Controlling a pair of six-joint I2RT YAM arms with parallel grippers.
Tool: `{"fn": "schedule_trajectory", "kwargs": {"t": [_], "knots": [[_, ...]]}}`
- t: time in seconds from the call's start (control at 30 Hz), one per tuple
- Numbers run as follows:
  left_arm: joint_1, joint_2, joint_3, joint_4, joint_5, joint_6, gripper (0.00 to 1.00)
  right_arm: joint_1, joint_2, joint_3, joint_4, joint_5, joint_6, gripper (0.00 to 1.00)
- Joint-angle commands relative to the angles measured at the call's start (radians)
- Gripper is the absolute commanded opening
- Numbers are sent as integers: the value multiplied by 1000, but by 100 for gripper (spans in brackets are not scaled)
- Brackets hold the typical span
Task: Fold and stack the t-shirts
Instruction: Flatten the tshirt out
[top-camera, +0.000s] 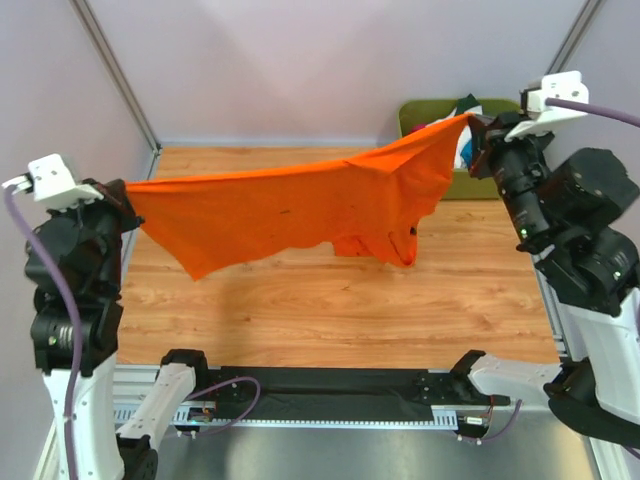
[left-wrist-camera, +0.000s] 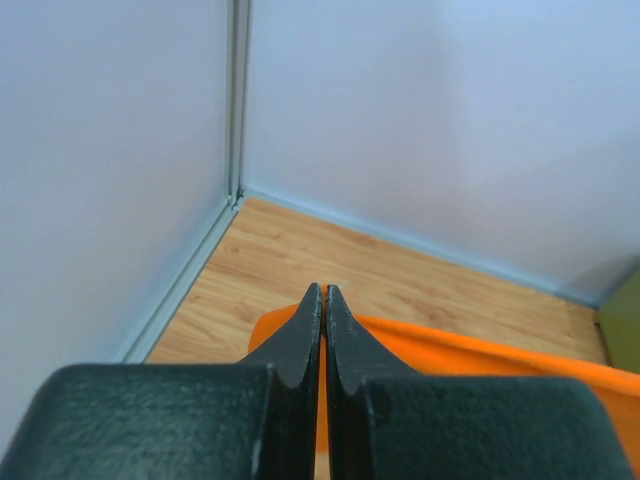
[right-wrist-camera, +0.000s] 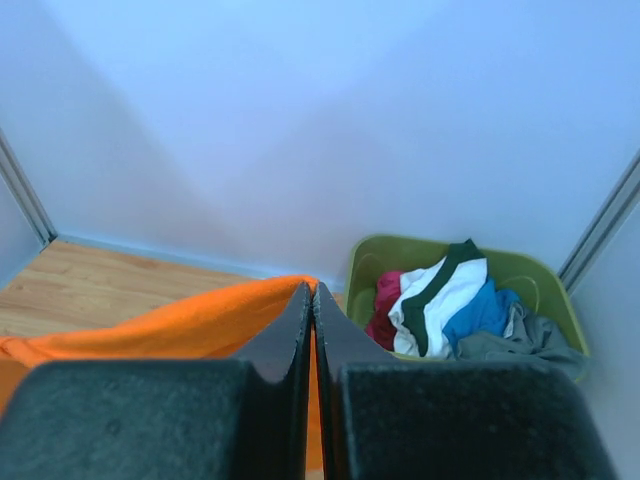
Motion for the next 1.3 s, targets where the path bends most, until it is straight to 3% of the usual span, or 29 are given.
{"fn": "schedule_trajectory", "kwargs": {"t": [0.0, 0.27, 0.37, 0.5, 0.67, 0.8, 1.03, 1.13, 1.27], "knots": [[0, -42, 129, -104, -10, 40, 0, 36, -37, 82, -33, 104, -99, 0], [0, -22, 367, -286, -52, 39, 0, 82, -10, 307, -90, 161, -202, 0], [-2, 62, 492, -363, -75, 44, 0, 84, 42, 392, -96, 164, -254, 0], [0, 154, 560, -441, -120, 29, 0, 93, 66, 322, -59, 203, -291, 0], [0, 269, 493, -405, -225, 70, 0, 93, 102, 87, 39, 244, -322, 0], [0, 341, 360, -305, -193, 53, 0, 73, 173, 7, 88, 232, -313, 0], [1, 519, 136, -89, -255, 14, 0, -95, 383, -168, 195, 82, -222, 0], [4, 657, 143, -54, -294, -2, 0, -138, 521, -153, 258, 48, -219, 0], [12, 872, 238, 9, -305, -23, 0, -174, 781, 49, 288, 26, -222, 0]]}}
